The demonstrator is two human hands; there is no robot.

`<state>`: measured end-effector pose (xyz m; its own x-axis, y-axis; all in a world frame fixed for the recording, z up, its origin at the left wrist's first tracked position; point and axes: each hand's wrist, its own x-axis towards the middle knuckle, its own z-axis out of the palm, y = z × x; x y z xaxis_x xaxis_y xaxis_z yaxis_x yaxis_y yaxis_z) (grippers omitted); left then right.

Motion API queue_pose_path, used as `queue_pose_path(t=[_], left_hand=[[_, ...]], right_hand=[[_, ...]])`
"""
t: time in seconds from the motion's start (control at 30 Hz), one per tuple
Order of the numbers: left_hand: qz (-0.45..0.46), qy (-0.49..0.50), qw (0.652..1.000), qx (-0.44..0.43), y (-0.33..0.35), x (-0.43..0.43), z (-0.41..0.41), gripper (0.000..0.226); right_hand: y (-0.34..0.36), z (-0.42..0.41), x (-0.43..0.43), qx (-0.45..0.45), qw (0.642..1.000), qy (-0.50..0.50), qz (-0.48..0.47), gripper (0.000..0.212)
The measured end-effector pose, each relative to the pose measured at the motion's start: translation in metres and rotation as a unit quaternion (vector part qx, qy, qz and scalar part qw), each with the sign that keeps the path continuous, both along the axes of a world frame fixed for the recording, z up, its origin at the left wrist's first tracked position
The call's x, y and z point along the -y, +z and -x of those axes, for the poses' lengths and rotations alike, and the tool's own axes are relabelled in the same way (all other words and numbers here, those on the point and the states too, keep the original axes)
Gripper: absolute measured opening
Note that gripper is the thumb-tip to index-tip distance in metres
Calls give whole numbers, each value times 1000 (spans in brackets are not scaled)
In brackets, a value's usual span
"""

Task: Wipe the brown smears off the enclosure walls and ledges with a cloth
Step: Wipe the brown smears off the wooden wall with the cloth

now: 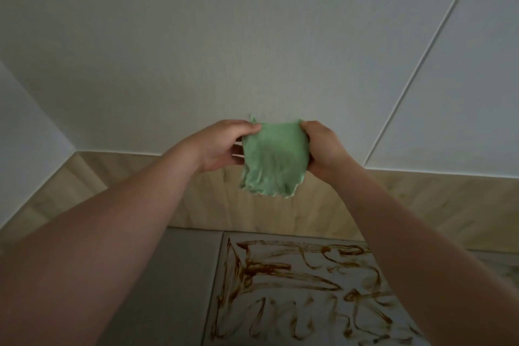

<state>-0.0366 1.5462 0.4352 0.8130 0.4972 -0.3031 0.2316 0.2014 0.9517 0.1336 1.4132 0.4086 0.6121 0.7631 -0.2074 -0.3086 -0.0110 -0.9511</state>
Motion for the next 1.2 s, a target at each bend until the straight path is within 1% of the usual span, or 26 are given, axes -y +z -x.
queue_pose_path(t=[0.07,0.1,0.17,0.23,0.27,0.33,0.37,0.4,0.43,0.47,0.5,0.53,0.57,0.6,0.63,0.67,0.7,0.77,0.8,0.87,0.97,1.03,1.07,1.1,1.13,1.2], left_hand=[[24,35,998,37,6,-3,-8,29],[32,50,998,38,7,-5,-13,34],[37,62,997,-21,0,-4,-21,46],[38,57,991,-111,-19,4,-25,46],[38,67,987,-139,-28,7,-26,47],[37,96,984,-147,-48,7,-27,72],[16,79,986,-144,-53,6,-25,82],[-36,20,986,-159,-54,10,-23,83],[-118,-58,972,-195,-54,16,-24,79],[-215,-127,937,-244,-57,21,-26,71],[-308,-177,888,-293,-60,27,-28,64],[-374,-202,843,-330,-62,33,-31,55],[-414,-205,815,-349,-65,38,-35,44],[-435,-198,805,-351,-66,40,-37,32],[-433,-180,816,-338,-69,41,-39,20],[-408,-153,846,-308,-68,40,-36,15],[-361,-123,884,-271,-68,40,-36,14],[-235,-58,952,-185,-62,42,-36,19],[-175,-34,973,-144,-56,44,-38,19],[-90,-10,993,-71,-39,46,-46,14],[-45,14,999,-14,-15,47,-64,12],[-55,41,997,-29,-18,45,-77,15],[-90,50,992,-67,-27,42,-84,17],[-153,56,979,-122,-41,38,-89,20],[-233,59,954,-180,-56,33,-91,23],[-370,45,883,-284,-96,20,-97,26]], right_hand=[[10,-2,-6,-43,999,-23,-14,30],[12,-6,-8,-39,999,-7,6,39],[0,-5,-6,10,996,51,69,58],[-26,1,3,71,987,108,95,67],[-37,3,8,103,982,123,101,65],[-52,-5,14,189,964,129,137,53],[-54,-11,16,224,951,140,161,50],[-55,-17,19,254,936,161,184,51],[-55,-23,22,291,913,192,212,54],[-56,-29,25,343,878,232,240,56],[-55,-32,28,393,837,276,261,52],[-56,-36,32,430,803,313,270,43],[-58,-40,35,452,781,339,267,35],[-61,-44,38,463,778,344,251,33],[-66,-51,42,458,788,335,238,32],[-67,-53,45,437,811,321,221,31],[-68,-57,50,380,849,310,197,32],[-69,-65,56,184,931,296,108,33],[-68,-68,58,82,953,285,62,32],[-59,-71,63,-81,962,260,-11,33],[-61,-72,58,-274,932,219,-87,63],[-73,-61,50,-343,917,182,-96,62],[-85,-54,47,-376,908,165,-85,58],[-97,-45,46,-403,899,156,-69,56],[-106,-35,46,-423,893,146,-54,56],[-139,-24,47,-461,880,107,-44,60]])
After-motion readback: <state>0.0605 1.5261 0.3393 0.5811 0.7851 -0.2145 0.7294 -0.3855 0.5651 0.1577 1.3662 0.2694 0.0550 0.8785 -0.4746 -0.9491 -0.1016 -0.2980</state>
